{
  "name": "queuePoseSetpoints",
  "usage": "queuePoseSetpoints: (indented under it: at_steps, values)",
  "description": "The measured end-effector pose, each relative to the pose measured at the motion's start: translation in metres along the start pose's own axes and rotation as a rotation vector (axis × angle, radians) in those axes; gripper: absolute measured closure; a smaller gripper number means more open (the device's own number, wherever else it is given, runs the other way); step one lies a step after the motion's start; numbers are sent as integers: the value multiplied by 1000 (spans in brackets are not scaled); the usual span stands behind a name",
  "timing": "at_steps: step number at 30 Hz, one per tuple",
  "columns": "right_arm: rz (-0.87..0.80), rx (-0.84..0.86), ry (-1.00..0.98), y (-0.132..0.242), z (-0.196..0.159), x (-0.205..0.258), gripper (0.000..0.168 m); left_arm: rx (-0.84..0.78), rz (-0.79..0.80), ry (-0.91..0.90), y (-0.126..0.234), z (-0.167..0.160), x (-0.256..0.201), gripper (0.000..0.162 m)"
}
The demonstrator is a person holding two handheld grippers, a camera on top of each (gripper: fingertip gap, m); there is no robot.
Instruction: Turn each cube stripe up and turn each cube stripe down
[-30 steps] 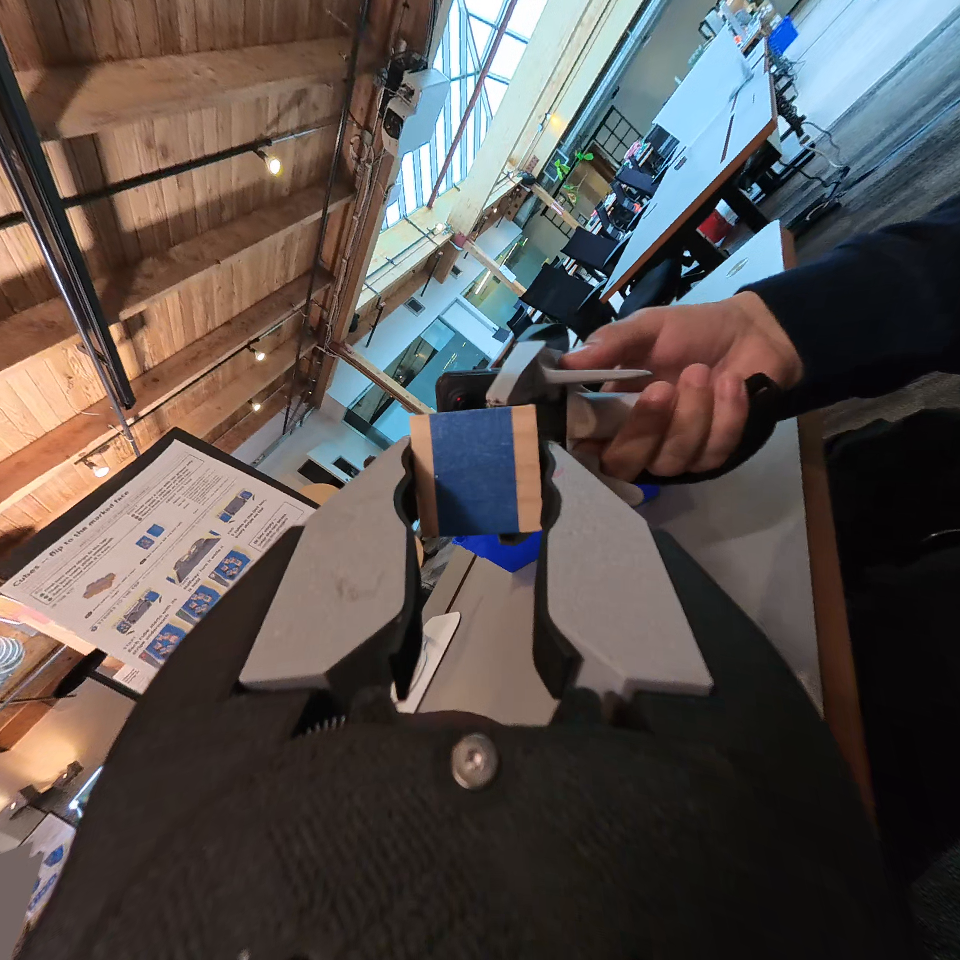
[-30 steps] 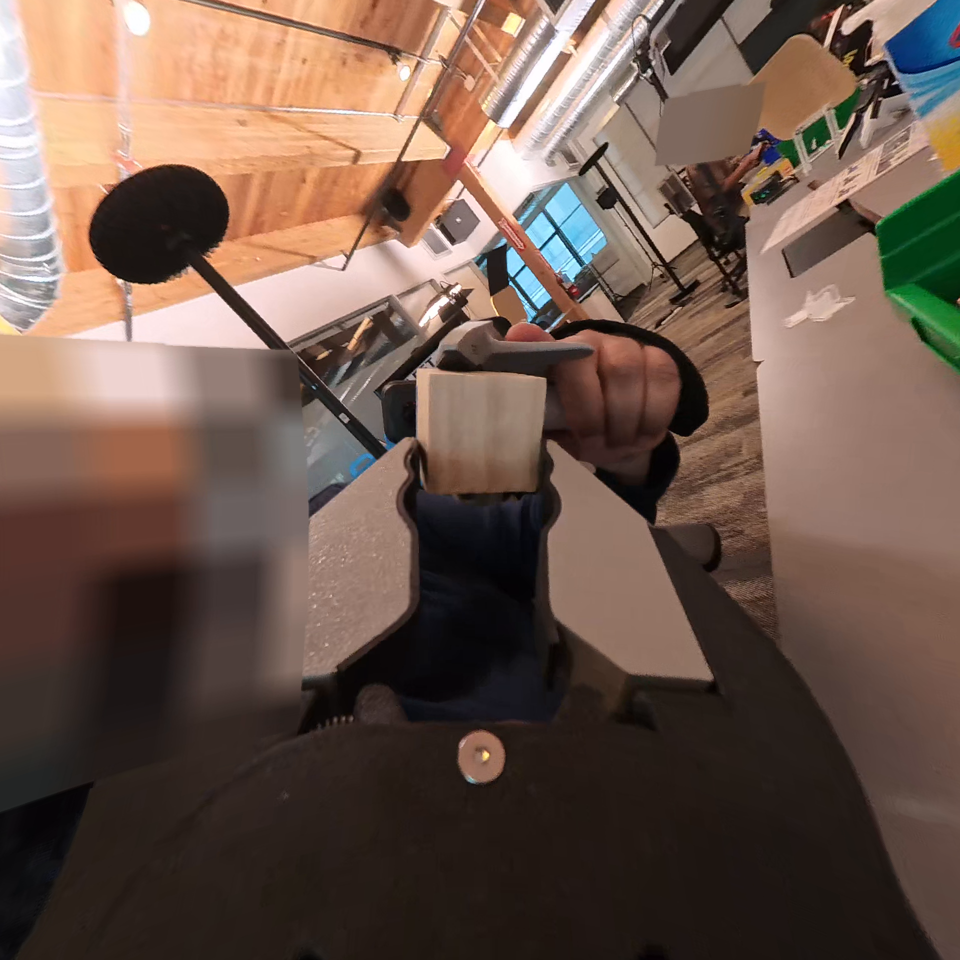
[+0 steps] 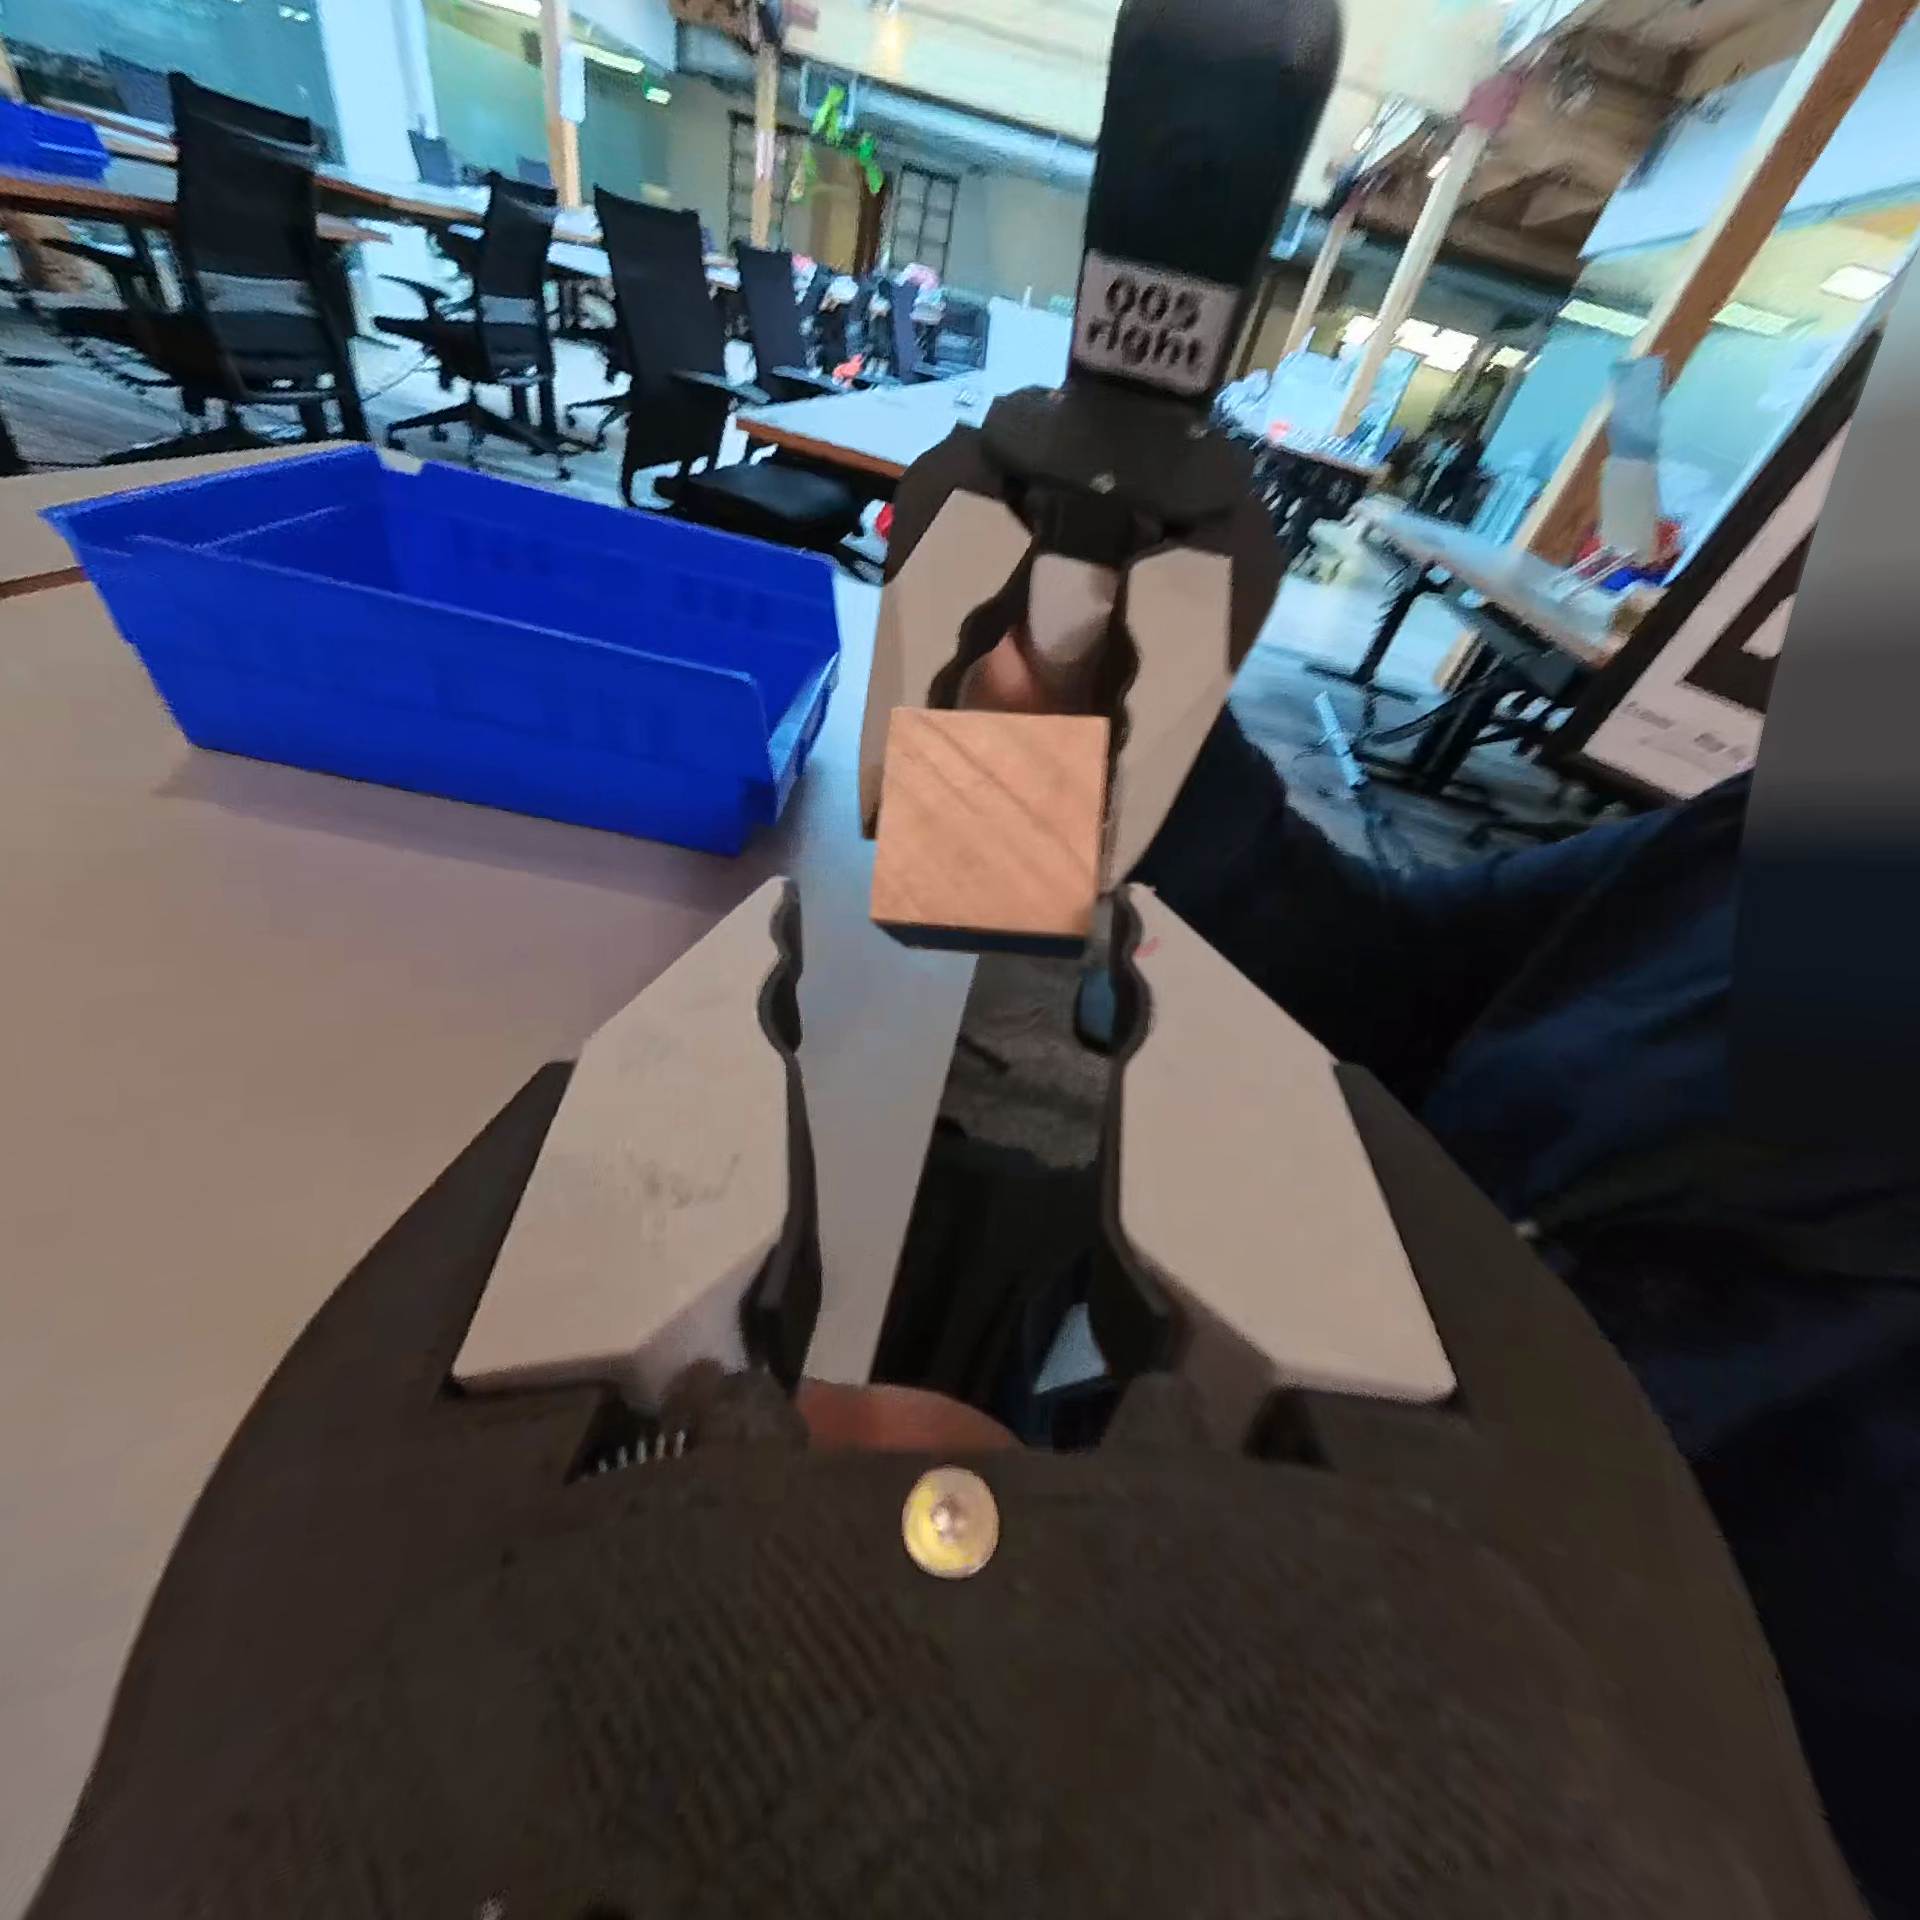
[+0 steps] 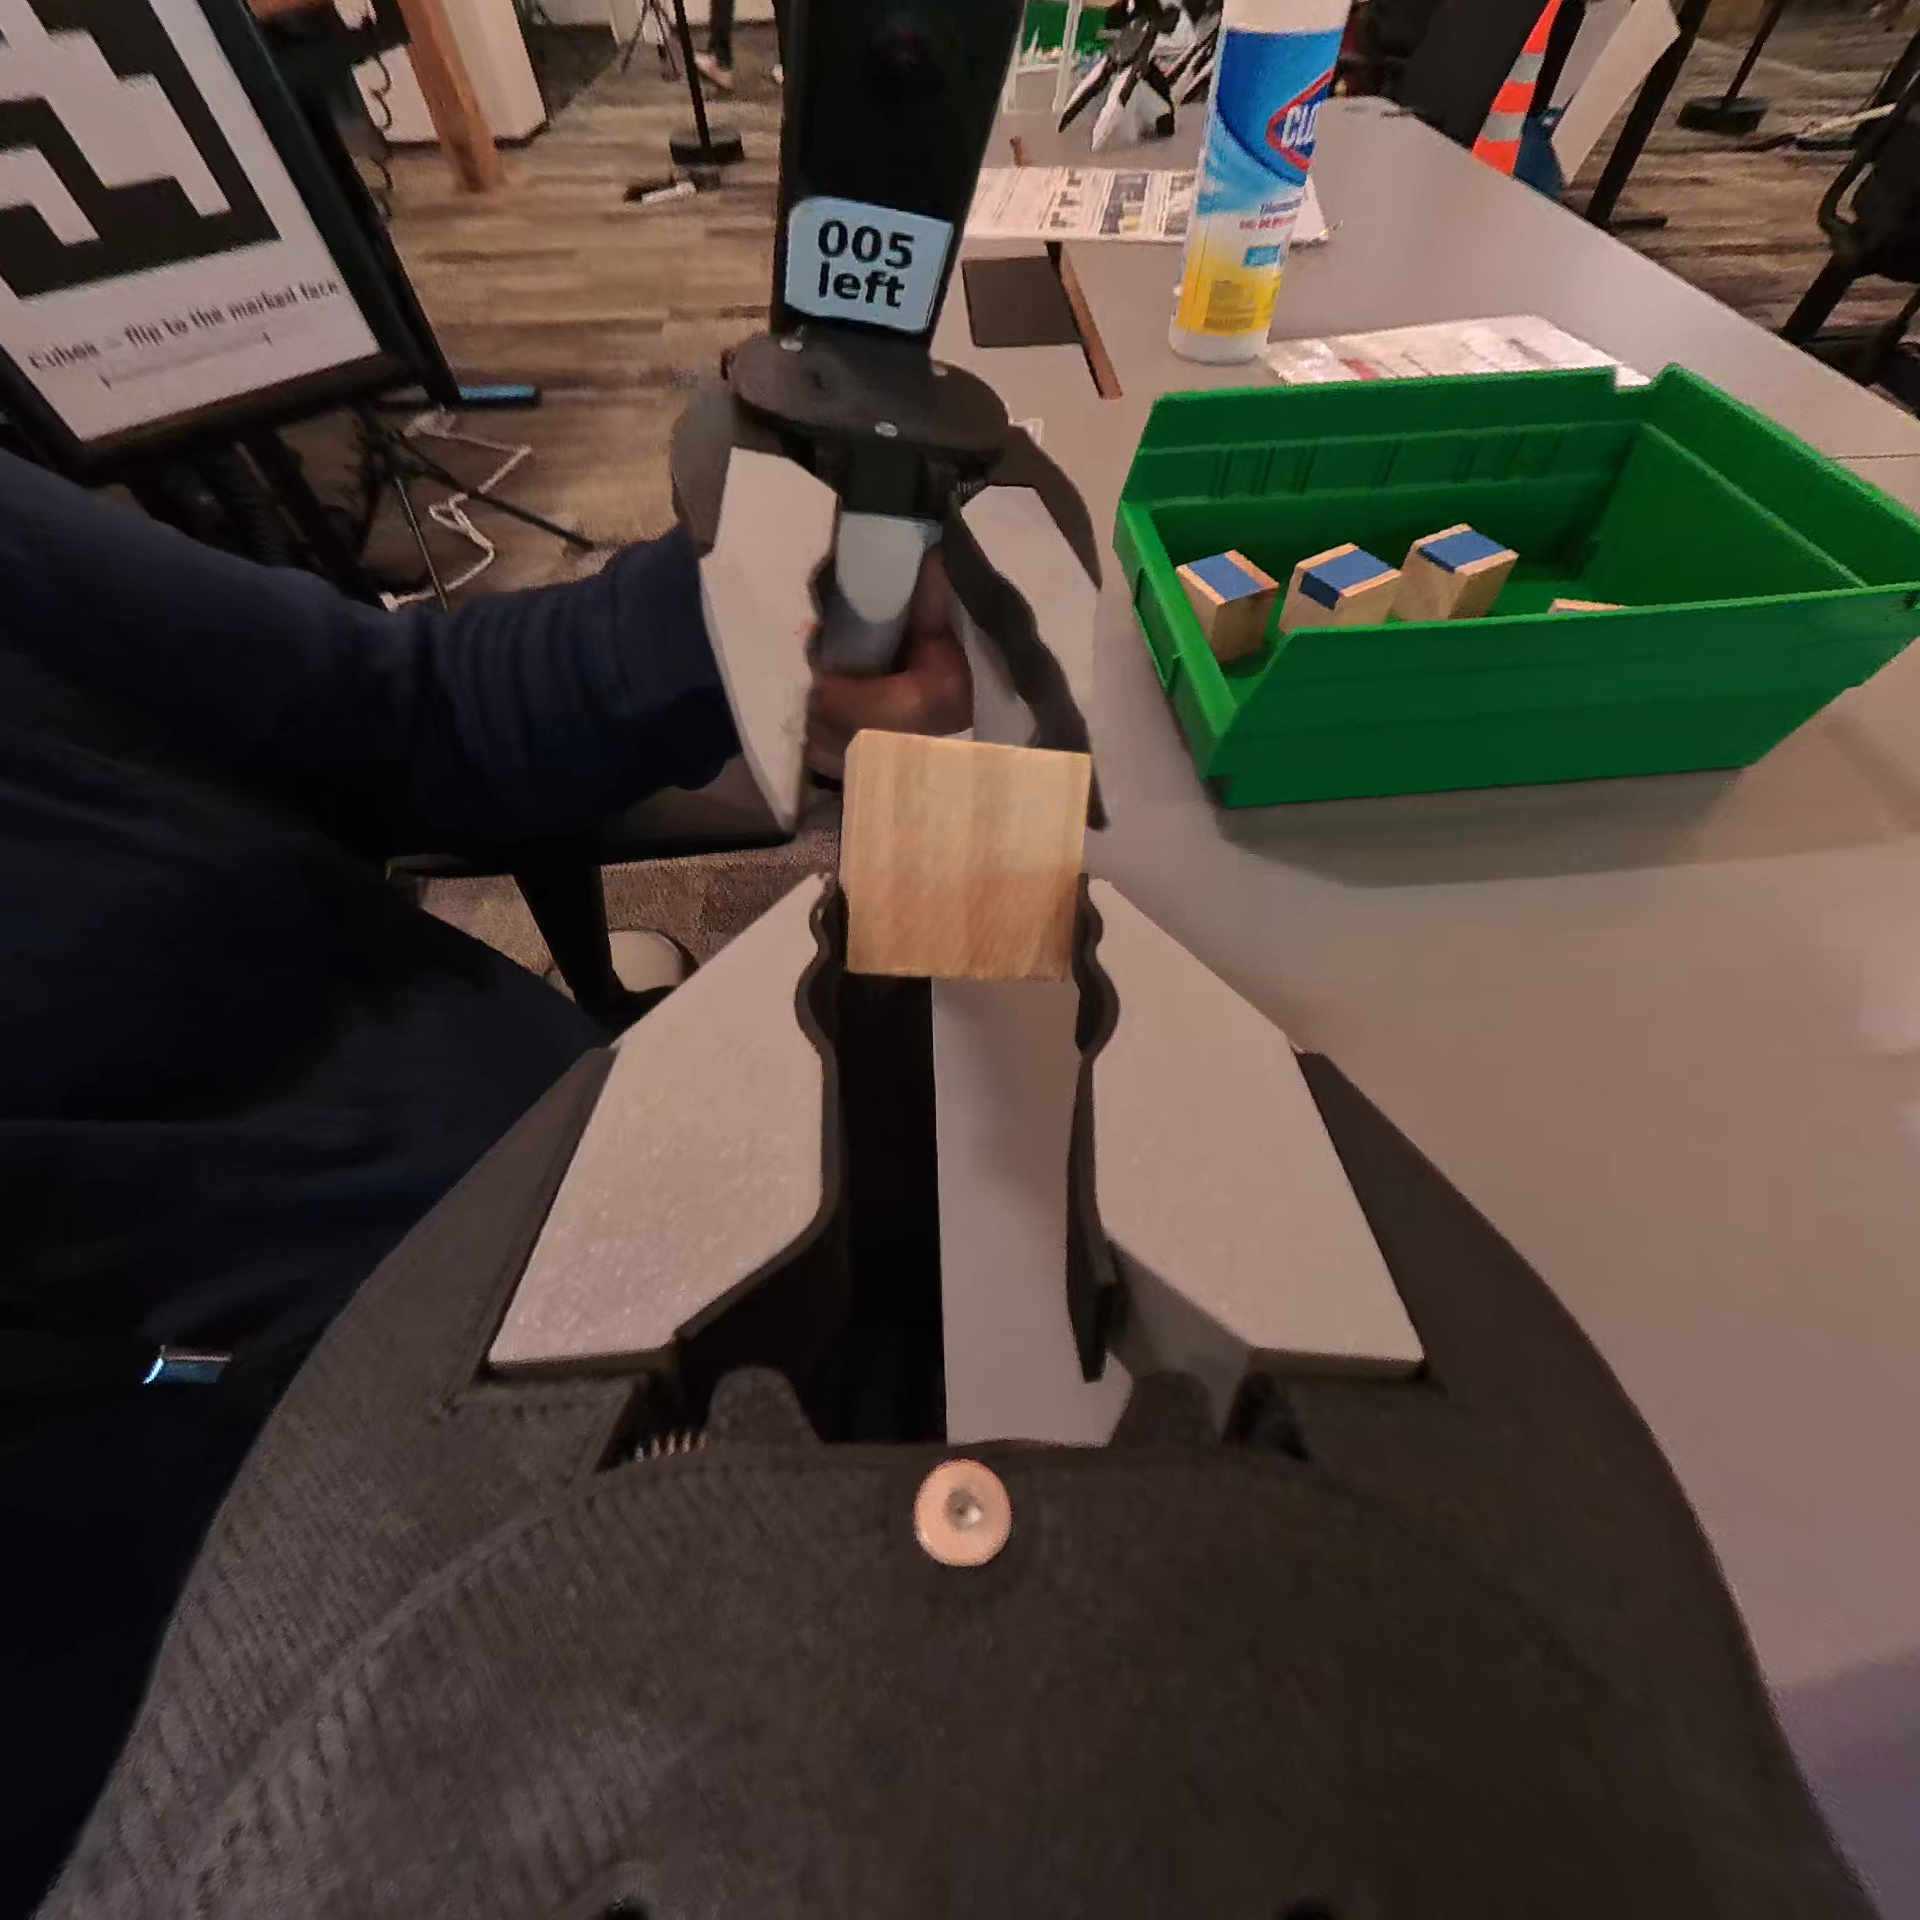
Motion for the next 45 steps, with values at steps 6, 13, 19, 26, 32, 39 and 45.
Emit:
queuePoseSetpoints:
  at_steps: [6, 13, 19, 26, 32, 39, 45]
  values:
    - [32, -39, -12, 1, 1, 0, 127, 18, -11, -72, -4, -4, -5, 120]
    - [102, -256, -72, 2, 9, -6, 127, -82, 7, -101, 2, 4, -4, 121]
    - [166, -378, -87, 2, 14, -6, 125, -179, 29, -169, 11, 16, -11, 121]
    - [170, -381, -67, 0, 15, -3, 123, -205, 35, -183, 11, 19, -15, 121]
    - [96, -341, -43, -1, 18, -1, 127, -171, 31, -152, 8, 13, -10, 121]
    - [-172, -217, -46, 24, 8, -23, 127, 74, 295, -170, -1, -7, 19, 97]
    - [-785, -84, -191, 128, -44, -81, 127, 71, 376, -138, 9, -5, 33, 104]
Point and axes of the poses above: each gripper's, where its closed fingertips meet, y back along the fingers, z out of its top, x = y × z across the jaws, the point moved 8 cm from there along y, back along the fingers, and after that the axes turned 12 degrees about z, right-handed, at the moved point
